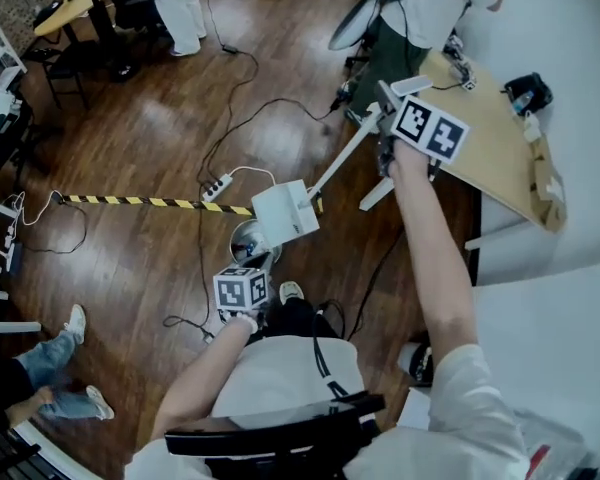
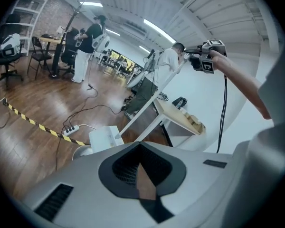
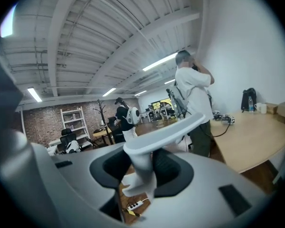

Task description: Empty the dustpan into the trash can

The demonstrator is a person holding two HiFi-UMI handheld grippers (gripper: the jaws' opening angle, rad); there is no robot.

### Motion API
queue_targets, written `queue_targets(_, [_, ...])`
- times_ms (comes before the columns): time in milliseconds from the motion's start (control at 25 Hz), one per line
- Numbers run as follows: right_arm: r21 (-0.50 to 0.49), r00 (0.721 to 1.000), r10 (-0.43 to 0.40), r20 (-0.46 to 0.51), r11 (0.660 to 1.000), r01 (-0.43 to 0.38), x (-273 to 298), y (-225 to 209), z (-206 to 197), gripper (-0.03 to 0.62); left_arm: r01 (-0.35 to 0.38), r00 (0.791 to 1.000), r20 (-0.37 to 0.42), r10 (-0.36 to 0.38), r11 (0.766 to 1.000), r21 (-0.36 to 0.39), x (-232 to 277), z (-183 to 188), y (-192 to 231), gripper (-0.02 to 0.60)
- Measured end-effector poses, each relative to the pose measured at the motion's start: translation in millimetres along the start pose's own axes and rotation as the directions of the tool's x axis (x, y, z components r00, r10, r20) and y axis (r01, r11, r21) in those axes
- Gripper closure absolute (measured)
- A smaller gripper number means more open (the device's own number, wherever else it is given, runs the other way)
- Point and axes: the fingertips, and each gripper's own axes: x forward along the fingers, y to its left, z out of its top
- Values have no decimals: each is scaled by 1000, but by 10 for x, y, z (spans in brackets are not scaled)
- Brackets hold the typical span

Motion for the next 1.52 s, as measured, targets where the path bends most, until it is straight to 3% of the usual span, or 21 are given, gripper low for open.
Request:
queue_targets(320, [-55, 990, 113, -86, 991, -118, 601, 728, -601, 456, -33, 993, 112, 37, 999, -40, -92, 660, 88, 594])
queue_targets(520, [-94, 984, 158, -85, 982, -166, 769, 987, -796, 459, -47, 979, 195, 54, 998, -38, -147, 1217, 143, 594])
queue_targets(760, [-183, 972, 226, -69, 955, -235, 787, 1270, -803, 465, -89, 970, 223, 100, 994, -61, -169, 1506, 333, 594])
queue_targets(1000, [-247, 950, 305, -66, 917, -312, 724, 1361, -780, 468, -105, 962, 249, 115, 993, -56, -275, 1710, 455, 594])
queue_targets(1200, [-326, 921, 383, -71, 864, -384, 503, 1519, -913, 473, -102, 960, 252, 117, 992, -74, -301, 1711, 510, 594])
queue_targets(1520, [-484, 904, 419, -86, 775, -406, -224, 1585, -1168, 476, -78, 964, 248, 94, 994, -76, -402, 1578, 473, 594])
